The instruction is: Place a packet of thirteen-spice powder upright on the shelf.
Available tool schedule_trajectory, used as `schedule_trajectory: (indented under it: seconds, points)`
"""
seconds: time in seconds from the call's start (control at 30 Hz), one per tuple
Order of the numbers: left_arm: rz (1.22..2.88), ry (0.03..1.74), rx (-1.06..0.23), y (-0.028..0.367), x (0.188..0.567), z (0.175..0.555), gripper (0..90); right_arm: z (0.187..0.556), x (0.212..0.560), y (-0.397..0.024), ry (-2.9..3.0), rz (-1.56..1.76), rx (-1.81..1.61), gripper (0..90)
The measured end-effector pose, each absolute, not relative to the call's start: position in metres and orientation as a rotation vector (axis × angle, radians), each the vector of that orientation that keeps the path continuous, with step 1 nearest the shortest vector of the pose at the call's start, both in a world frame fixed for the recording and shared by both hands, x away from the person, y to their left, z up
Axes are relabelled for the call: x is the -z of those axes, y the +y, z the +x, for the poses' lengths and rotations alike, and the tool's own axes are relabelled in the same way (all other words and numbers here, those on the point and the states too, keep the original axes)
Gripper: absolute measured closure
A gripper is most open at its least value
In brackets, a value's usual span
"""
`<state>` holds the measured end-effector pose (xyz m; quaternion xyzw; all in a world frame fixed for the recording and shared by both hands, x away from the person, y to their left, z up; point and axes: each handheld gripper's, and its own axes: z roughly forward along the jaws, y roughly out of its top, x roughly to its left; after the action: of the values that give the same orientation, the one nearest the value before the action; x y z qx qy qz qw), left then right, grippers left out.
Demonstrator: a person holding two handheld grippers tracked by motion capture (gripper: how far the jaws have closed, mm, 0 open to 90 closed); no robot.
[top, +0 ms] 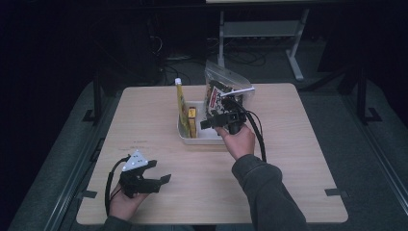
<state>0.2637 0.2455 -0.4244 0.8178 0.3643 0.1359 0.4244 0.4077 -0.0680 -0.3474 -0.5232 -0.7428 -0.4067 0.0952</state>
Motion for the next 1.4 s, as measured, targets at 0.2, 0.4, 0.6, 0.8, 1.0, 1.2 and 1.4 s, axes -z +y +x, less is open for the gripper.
schedule_trajectory:
  seconds: [0.2, 0.4, 0.6, 0.8, 1.0, 1.2, 1.4]
  points:
    - [2.047, 0.913, -0.340, 0.246, 0.425, 0.264, 21.9, 0.405, 0.350, -0.072, -2.196, -1.536, 1.207, 43.6]
    - [2.048, 0.913, -0.340, 0.245, 0.425, 0.264, 21.8, 0.401, 0.356, -0.078, -2.186, -1.528, 1.209, 43.0]
    - [2.054, 0.912, -0.337, 0.245, 0.425, 0.264, 21.8, 0.397, 0.365, -0.084, -2.169, -1.524, 1.202, 42.7]
    - [2.056, 0.909, -0.337, 0.243, 0.426, 0.265, 21.8, 0.394, 0.370, -0.088, -2.156, -1.518, 1.199, 42.4]
    - [2.056, 0.908, -0.338, 0.243, 0.426, 0.265, 21.9, 0.391, 0.374, -0.091, -2.155, -1.506, 1.199, 42.0]
    - [2.058, 0.907, -0.337, 0.243, 0.426, 0.265, 21.8, 0.386, 0.379, -0.097, -2.145, -1.498, 1.196, 41.8]
    - [2.058, 0.908, -0.337, 0.243, 0.426, 0.265, 21.9, 0.380, 0.385, -0.106, -2.145, -1.493, 1.192, 41.5]
